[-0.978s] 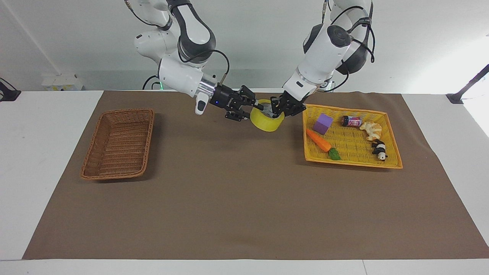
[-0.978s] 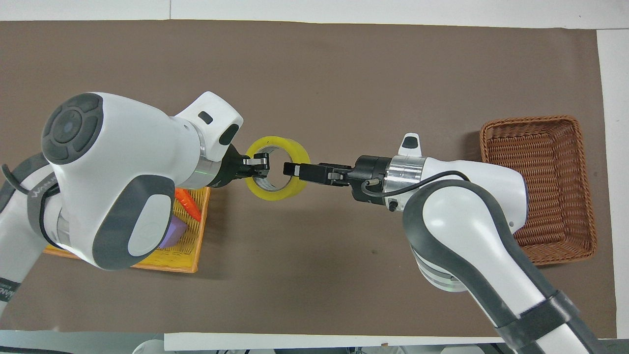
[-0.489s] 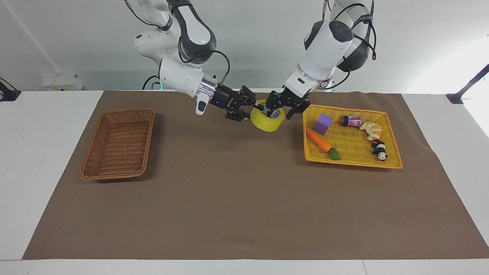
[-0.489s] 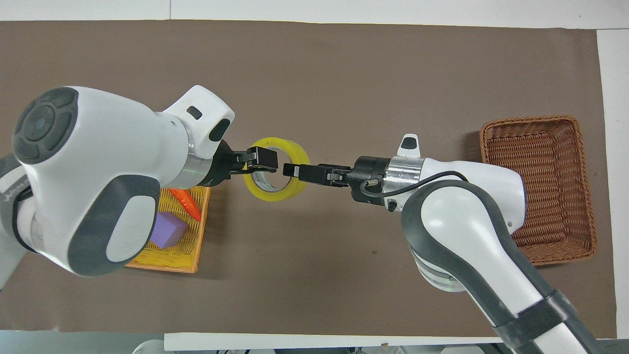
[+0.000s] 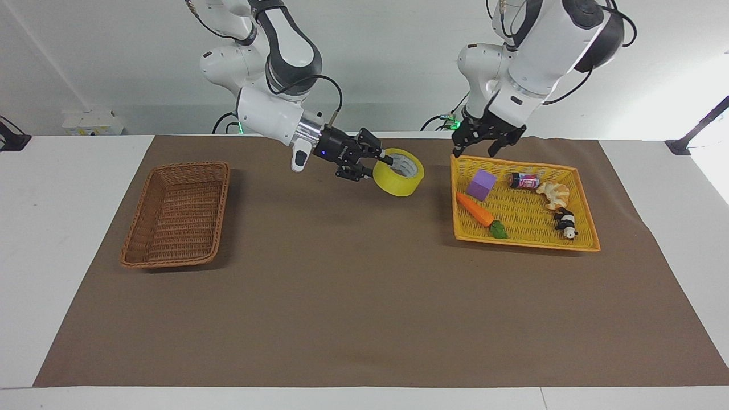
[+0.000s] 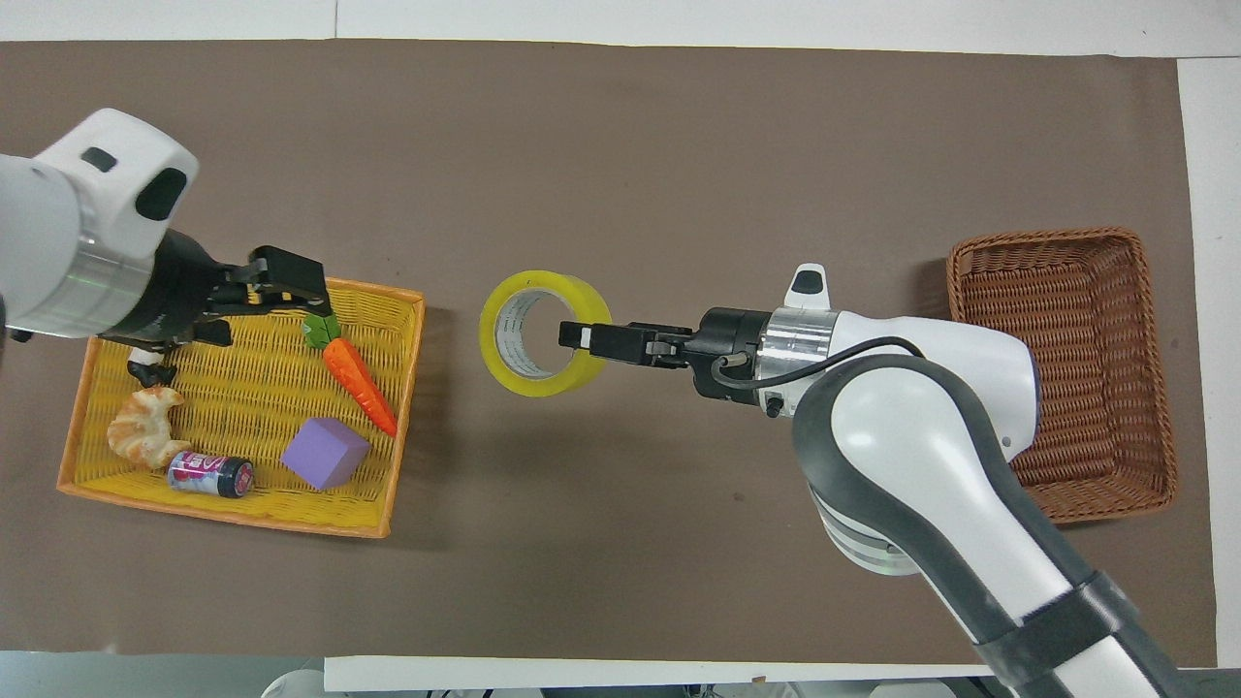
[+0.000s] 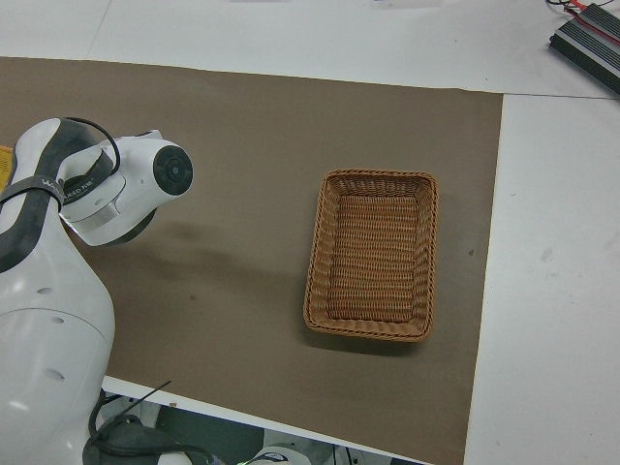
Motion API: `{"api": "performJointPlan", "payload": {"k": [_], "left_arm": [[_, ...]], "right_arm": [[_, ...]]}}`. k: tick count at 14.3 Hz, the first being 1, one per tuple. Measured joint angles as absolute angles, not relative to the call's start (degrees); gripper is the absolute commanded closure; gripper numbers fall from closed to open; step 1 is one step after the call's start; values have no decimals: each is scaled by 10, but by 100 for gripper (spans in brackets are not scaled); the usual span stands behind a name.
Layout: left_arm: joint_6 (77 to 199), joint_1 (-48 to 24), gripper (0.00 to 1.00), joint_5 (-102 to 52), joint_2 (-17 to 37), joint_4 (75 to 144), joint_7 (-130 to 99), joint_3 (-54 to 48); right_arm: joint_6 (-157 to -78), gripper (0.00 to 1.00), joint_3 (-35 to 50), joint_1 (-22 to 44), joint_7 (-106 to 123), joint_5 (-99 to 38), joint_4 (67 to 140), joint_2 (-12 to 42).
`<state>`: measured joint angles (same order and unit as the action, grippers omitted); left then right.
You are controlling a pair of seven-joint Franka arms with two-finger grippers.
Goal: Move tape to another basket
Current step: 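Carry the tape with the right gripper over the wicker basket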
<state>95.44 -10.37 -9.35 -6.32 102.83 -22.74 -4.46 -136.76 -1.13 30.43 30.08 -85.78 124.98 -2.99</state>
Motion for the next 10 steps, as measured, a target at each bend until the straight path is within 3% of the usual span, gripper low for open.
{"api": "performJointPlan", "payload": {"k": [4, 10], "left_arm": [[933, 3, 1, -51, -63, 1028, -70, -42], [919, 60, 0, -49, -66, 1028, 22, -42]], "right_arm": [[-1328, 100, -13, 268, 301, -852, 1250, -30], [-1031, 100, -23, -16, 305, -667, 1239, -32]]}}
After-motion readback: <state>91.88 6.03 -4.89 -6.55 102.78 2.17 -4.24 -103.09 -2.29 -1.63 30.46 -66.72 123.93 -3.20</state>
